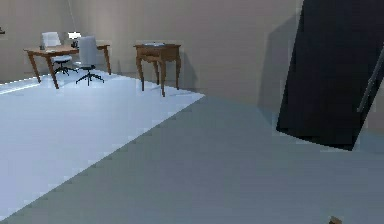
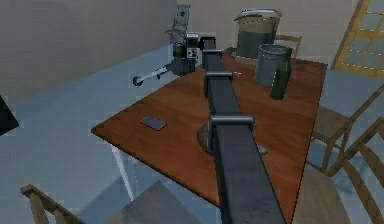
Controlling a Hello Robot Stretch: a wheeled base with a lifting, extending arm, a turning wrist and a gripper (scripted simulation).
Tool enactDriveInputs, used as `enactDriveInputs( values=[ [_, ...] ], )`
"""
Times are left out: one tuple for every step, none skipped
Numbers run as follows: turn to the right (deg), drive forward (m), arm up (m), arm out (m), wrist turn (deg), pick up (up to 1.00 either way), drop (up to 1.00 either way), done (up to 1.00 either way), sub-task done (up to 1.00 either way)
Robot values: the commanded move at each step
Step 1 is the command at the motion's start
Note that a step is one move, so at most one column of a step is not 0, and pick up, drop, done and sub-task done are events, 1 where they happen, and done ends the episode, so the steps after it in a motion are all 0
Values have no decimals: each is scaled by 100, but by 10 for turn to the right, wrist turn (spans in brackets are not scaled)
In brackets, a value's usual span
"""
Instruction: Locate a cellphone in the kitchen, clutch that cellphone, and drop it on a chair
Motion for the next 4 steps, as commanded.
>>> enactDriveInputs(
  values=[
    [0, 0, -30, 0, 0, 0, 0, 0, 0],
    [0, 0, 0, 0, 0, 100, 0, 0, 0],
    [0, 0, 10, 0, 0, 0, 0, 0, 0],
    [0, 0, 22, 0, 0, 0, 0, 0, 0]
  ],
)
